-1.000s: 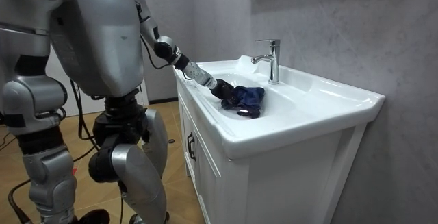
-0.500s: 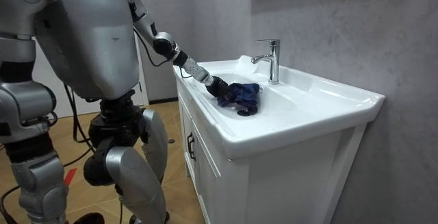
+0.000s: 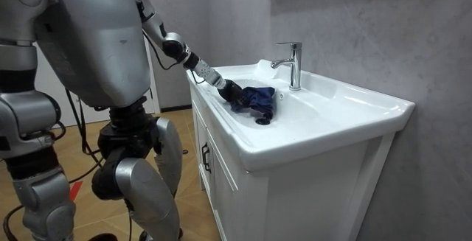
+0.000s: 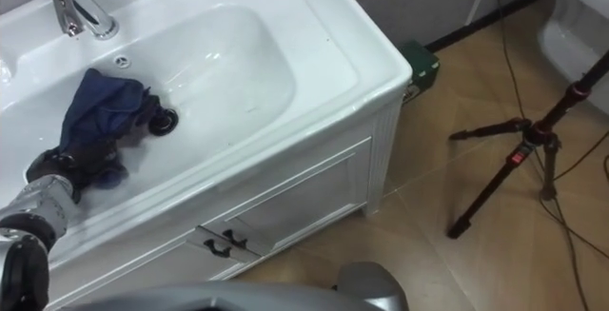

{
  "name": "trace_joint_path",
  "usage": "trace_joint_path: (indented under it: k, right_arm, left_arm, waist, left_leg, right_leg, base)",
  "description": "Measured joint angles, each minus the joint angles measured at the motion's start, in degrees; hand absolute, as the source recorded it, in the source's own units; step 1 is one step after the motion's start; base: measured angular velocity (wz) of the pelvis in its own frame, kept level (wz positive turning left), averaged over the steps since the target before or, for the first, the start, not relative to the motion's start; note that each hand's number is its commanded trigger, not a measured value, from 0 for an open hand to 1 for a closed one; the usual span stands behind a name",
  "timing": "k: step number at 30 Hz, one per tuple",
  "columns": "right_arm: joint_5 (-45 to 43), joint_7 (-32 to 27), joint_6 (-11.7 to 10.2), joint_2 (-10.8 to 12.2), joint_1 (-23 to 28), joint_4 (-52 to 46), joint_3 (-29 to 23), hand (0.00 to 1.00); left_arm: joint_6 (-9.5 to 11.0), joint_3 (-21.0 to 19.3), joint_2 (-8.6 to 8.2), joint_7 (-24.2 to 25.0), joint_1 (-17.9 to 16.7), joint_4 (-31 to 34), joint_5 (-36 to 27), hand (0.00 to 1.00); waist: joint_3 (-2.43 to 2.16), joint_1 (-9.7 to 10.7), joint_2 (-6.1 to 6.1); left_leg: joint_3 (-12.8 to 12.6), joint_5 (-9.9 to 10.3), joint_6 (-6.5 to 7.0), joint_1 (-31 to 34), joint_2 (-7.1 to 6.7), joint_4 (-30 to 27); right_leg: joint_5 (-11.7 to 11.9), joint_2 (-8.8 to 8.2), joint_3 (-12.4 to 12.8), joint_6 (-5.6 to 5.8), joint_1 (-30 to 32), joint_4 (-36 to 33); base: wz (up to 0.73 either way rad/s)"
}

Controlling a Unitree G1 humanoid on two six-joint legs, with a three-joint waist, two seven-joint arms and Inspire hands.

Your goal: Wipe basin

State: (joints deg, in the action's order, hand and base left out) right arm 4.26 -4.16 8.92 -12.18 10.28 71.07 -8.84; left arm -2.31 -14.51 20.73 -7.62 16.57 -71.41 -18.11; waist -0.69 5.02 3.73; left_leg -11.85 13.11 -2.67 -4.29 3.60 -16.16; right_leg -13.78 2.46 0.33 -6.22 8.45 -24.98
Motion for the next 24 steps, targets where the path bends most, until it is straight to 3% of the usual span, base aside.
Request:
trace_joint_path:
  k: [6,13,20,24]
  right_arm:
    - [-0.3,0.2,0.2,-1.1,0.5,0.0,-0.4,0.00]
    - [-0.3,-0.4,0.6,-1.8,0.2,-0.1,-1.4,0.00]
    - [0.0,0.0,0.6,-2.5,1.2,-0.6,-1.5,0.00]
    - [0.0,0.1,0.7,-3.1,1.2,-0.7,-1.5,0.00]
  left_arm:
    - [-0.2,-1.1,0.02,1.7,-1.6,0.1,2.1,1.00]
    - [-0.1,-1.1,-0.06,1.7,-8.5,5.0,2.7,1.00]
    - [0.1,-3.9,-0.86,1.7,-13.9,9.4,7.7,1.00]
    - [0.1,-4.6,-1.04,1.6,-15.1,10.7,7.9,1.00]
  waist:
    - [-0.33,-0.5,0.73]
    - [-1.00,-0.7,1.80]
    - [-0.99,-0.8,1.93]
    - [-0.97,-0.9,1.89]
  left_leg:
    - [0.3,0.0,-0.01,-1.5,0.10,0.8]
    - [1.4,-0.1,-0.22,-2.6,0.54,0.5]
    - [1.4,-0.6,-0.60,-2.4,-0.28,0.8]
    - [1.4,-0.8,-0.63,-2.2,-0.36,0.9]
  right_leg:
    - [-0.4,0.27,0.0,-0.19,-1.0,0.1]
    - [-1.1,1.08,1.0,-1.31,-2.5,0.3]
    - [-2.3,1.08,0.9,-2.15,-4.4,0.2]
    - [-2.5,1.10,0.8,-2.54,-4.4,0.2]
  base:
    - [-0.02]
    - [-0.07]
    - [-0.01]
    - [0.01]
